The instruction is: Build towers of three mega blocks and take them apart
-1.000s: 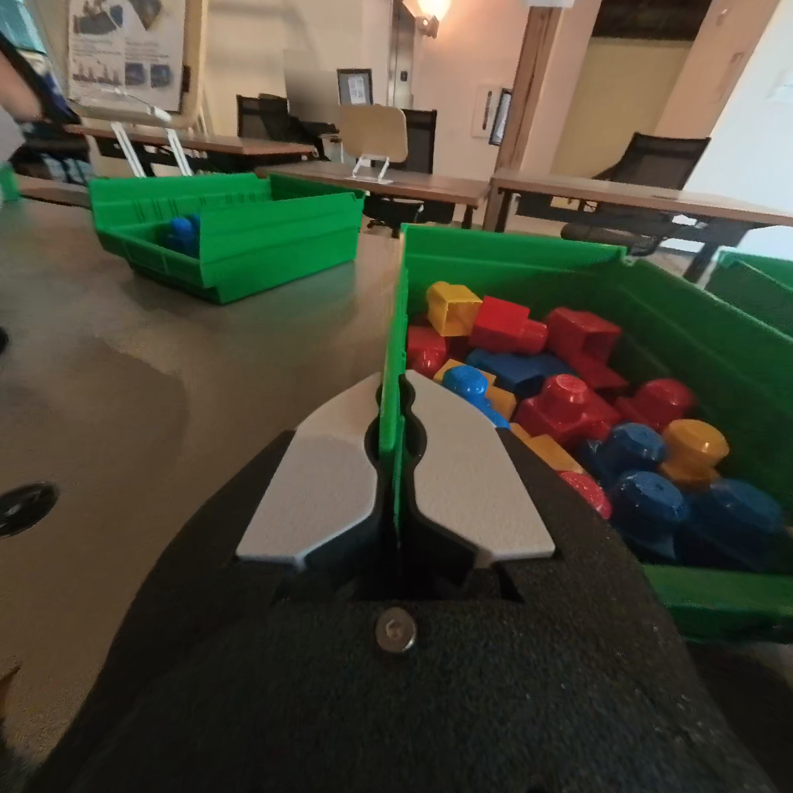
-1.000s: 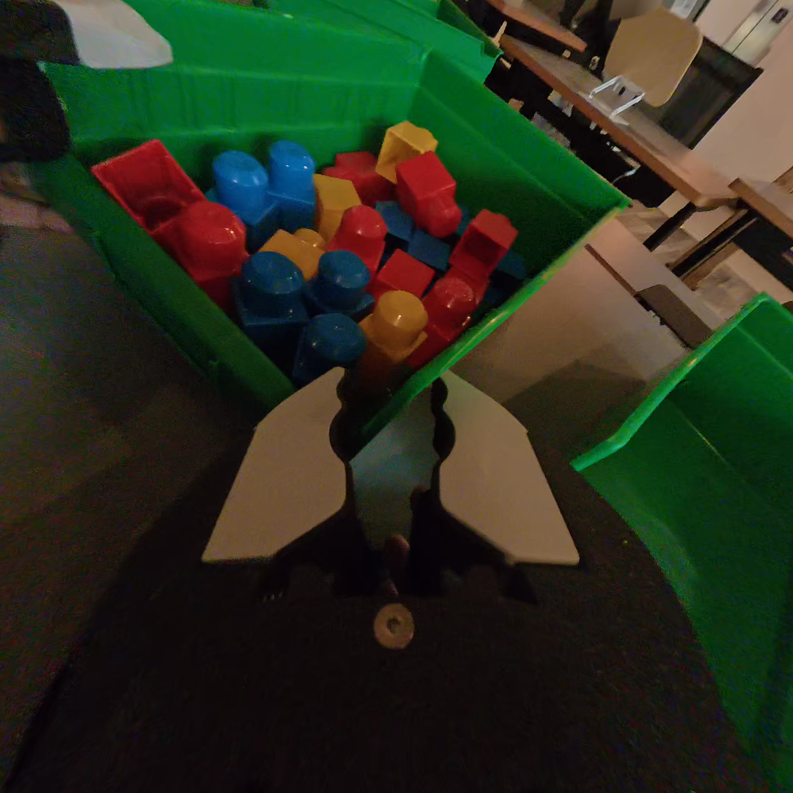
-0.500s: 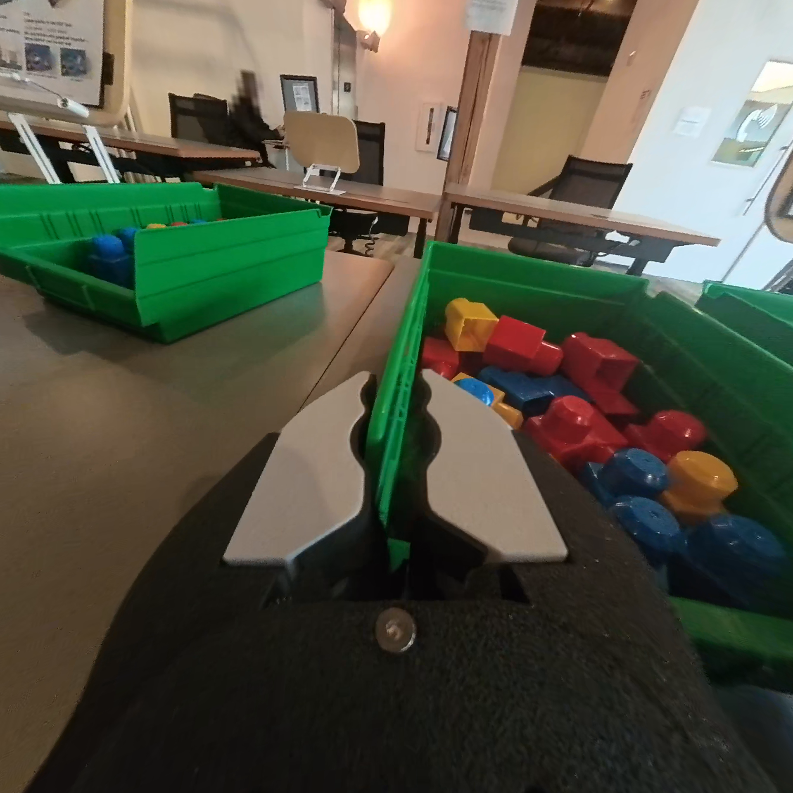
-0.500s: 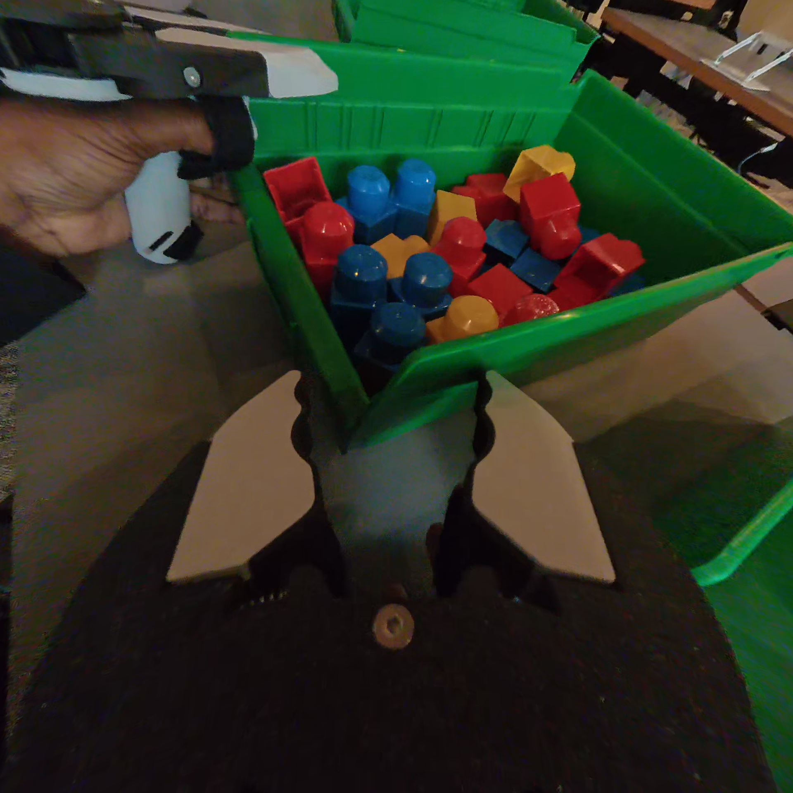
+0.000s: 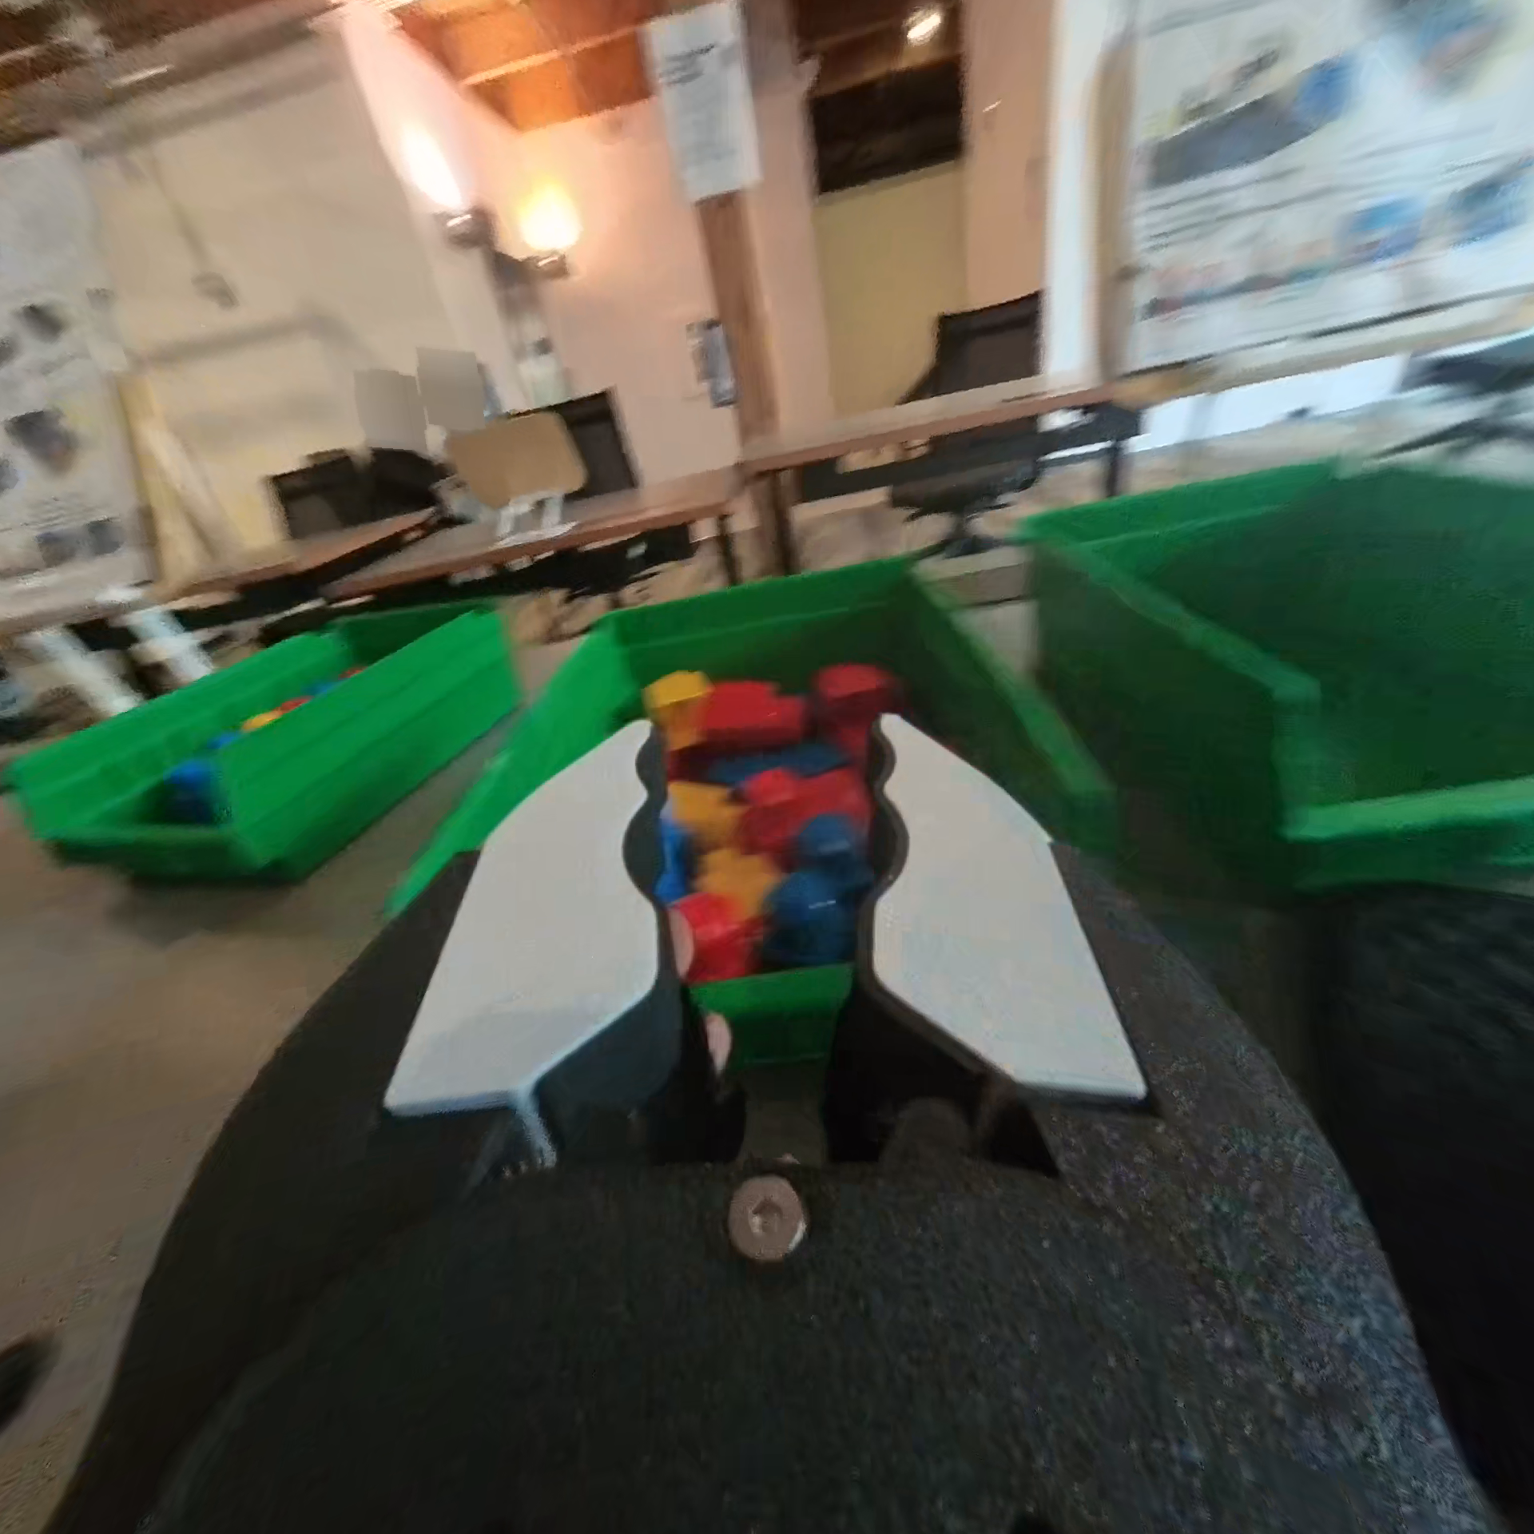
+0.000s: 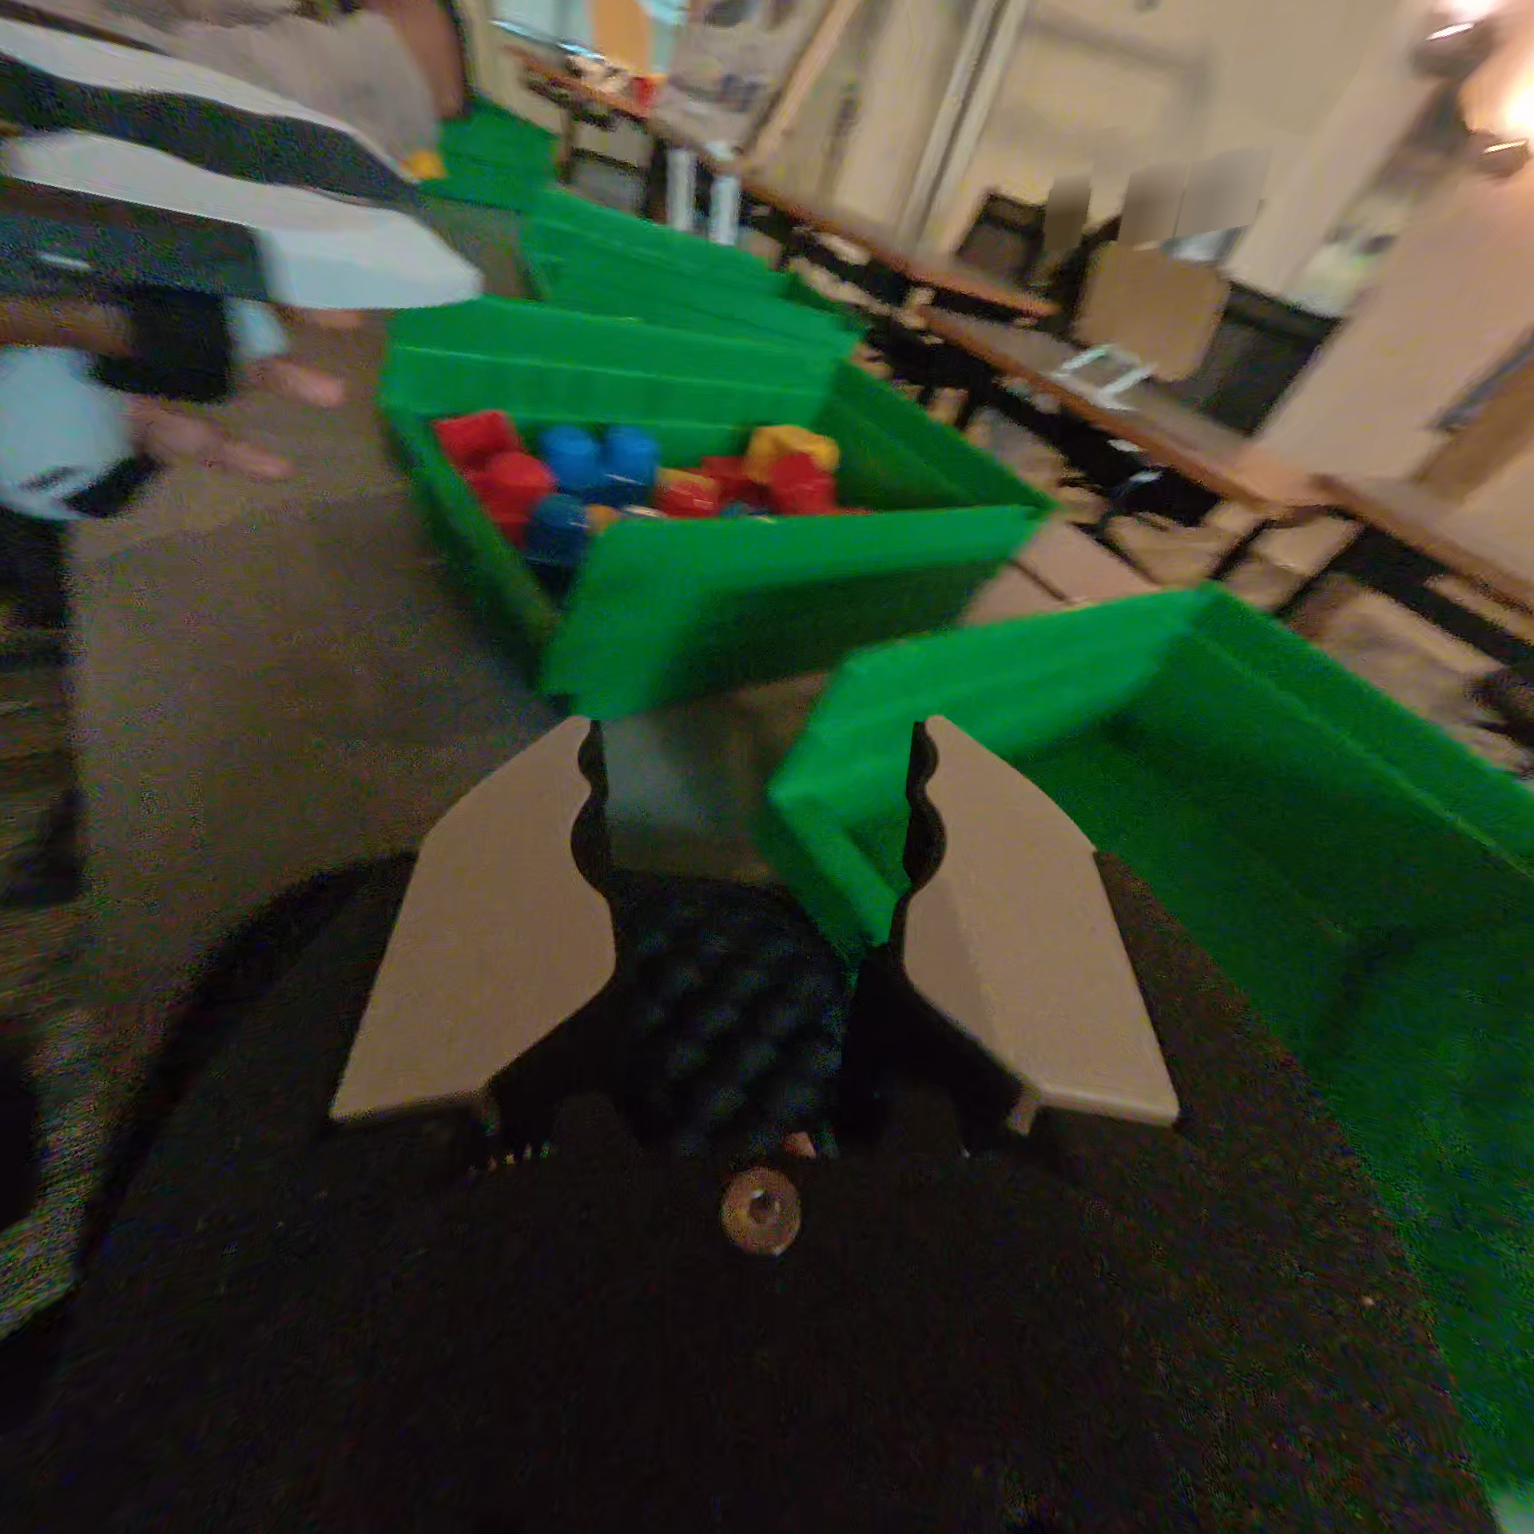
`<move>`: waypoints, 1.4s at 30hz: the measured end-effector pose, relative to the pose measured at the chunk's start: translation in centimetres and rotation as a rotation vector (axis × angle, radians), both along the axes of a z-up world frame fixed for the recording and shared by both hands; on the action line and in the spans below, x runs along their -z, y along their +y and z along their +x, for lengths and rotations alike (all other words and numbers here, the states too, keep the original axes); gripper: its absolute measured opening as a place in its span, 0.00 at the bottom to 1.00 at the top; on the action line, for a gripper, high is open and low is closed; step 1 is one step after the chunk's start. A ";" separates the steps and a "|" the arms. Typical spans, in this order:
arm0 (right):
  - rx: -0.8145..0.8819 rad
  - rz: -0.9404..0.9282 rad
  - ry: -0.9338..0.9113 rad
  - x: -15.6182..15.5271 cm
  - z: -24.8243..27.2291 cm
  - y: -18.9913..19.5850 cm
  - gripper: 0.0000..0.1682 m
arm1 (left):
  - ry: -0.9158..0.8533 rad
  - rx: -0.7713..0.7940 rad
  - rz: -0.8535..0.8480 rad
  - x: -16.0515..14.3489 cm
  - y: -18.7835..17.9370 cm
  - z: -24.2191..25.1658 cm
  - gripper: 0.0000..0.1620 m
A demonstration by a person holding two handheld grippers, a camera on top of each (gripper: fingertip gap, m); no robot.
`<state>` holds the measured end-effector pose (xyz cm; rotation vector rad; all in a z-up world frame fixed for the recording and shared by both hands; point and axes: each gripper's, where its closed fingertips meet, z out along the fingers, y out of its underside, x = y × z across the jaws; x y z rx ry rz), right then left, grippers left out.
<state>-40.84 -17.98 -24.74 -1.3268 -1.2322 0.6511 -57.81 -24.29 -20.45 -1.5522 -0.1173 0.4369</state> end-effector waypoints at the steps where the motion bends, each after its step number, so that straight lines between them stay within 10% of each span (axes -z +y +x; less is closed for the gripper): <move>1: 0.070 0.032 0.011 -0.4 1.9 1.3 0.41 | -0.015 0.080 0.017 -0.4 0.5 2.8 0.27; 7: 0.427 0.141 0.013 -1.4 11.8 8.6 0.41 | -0.089 0.252 -0.013 0.5 5.0 12.4 0.28; 17: 0.487 -0.052 -0.127 3.4 14.7 12.8 0.38 | -0.074 0.177 -0.329 7.7 11.4 14.0 0.31; 22: 0.470 -0.019 -0.253 4.5 14.2 13.9 0.22 | -0.084 0.196 -0.384 8.6 13.5 13.8 0.05; 42: 0.763 0.008 -0.294 0.7 35.8 21.3 0.10 | -0.016 0.459 -0.396 5.0 22.4 34.5 0.07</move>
